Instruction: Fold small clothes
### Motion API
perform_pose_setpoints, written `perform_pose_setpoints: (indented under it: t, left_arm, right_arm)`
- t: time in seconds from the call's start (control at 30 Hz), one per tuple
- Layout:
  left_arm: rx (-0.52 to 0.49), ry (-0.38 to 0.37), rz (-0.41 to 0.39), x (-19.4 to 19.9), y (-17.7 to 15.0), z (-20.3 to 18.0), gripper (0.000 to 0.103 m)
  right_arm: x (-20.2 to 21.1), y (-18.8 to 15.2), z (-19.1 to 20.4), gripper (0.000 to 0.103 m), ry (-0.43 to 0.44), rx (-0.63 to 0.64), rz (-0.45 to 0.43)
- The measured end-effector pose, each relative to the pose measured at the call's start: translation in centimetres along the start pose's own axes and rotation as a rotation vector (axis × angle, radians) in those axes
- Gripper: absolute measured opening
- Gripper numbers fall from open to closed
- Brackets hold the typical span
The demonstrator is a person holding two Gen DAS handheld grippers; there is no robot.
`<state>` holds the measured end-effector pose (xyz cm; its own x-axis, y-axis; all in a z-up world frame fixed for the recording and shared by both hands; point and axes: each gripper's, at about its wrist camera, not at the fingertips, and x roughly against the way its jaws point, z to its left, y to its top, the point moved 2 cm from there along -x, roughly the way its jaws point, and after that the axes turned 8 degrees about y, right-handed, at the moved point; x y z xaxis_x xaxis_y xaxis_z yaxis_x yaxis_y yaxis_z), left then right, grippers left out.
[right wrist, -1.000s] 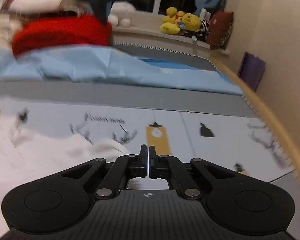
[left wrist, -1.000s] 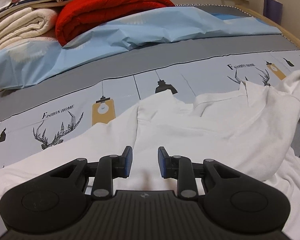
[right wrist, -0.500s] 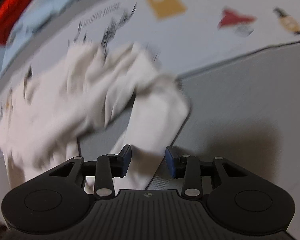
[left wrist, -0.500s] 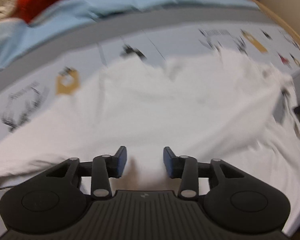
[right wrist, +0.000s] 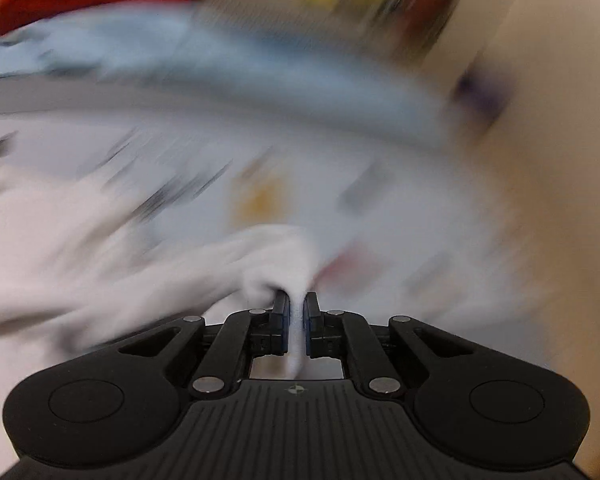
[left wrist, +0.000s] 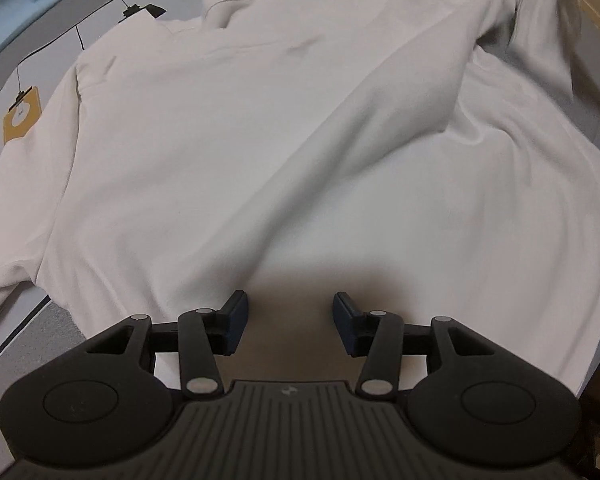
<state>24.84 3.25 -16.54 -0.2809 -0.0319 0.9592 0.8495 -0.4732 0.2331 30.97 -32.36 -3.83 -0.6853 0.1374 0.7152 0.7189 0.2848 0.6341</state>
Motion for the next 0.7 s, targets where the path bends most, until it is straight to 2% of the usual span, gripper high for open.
perform_pose_setpoints:
  t: [0.03,0.07,0.1,0.17,0.23,0.3,0.33,0.4,0.43,0.5,0.57,0.63,0.7]
  left_arm:
    - [-0.003,0.001,-0.001,0.0,-0.1,0.0,0.054]
    - [-0.007,0.002,-0.003,0.0,-0.2,0.1,0.054]
    - [-0.009,0.003,-0.003,0.0,-0.2,0.1,0.054]
    - [-0.012,0.004,-0.002,0.1,0.3,0.0,0.054]
    - [-0.019,0.006,0.000,0.1,0.5,-0.1,0.054]
    - [-0.025,0.008,-0.001,0.1,0.7,-0.2,0.054]
    - [-0.026,0.008,-0.001,0.1,0.7,-0.3,0.055]
    - [-0.027,0.007,0.000,0.1,0.7,-0.3,0.056]
    - [-0.028,0.008,0.000,0.1,0.6,-0.3,0.057]
    - [-0.031,0.015,0.003,0.1,0.7,-0.5,0.058]
    - [-0.035,0.021,0.004,0.1,0.8,-0.6,0.059]
    - [-0.033,0.025,0.005,0.1,0.8,-0.7,0.061]
    - [-0.029,0.025,0.005,0.1,0.8,-0.7,0.062]
  right_arm:
    - [1.3,0.5,-0.8,0.008,-0.087,0.021,-0.085]
    - [1.7,0.3,-1.4,0.008,-0.140,0.043,-0.105]
    - [1.2,-0.3,-1.7,0.010,-0.152,0.066,-0.070]
    - [-1.8,-3.1,-1.2,0.011,-0.106,0.135,0.116]
    - [-4.6,-7.0,-0.6,0.012,-0.006,0.175,0.345]
    - [-5.2,-9.3,-1.2,0.012,0.138,0.055,0.481]
    - [-5.1,-9.9,-2.2,0.012,0.195,-0.030,0.504]
    - [-4.4,-9.9,-4.9,0.012,0.213,-0.226,0.456]
    - [-3.7,-9.7,-7.2,0.015,0.214,-0.372,0.396]
    - [-2.5,-9.2,-11.3,0.016,0.235,-0.646,0.226]
    - [-1.9,-9.6,-14.0,0.017,0.234,-0.851,0.106]
    - [-3.3,-9.7,-15.2,0.019,0.256,-0.972,0.065]
    - [-5.4,-9.7,-14.8,0.019,0.267,-0.971,0.099]
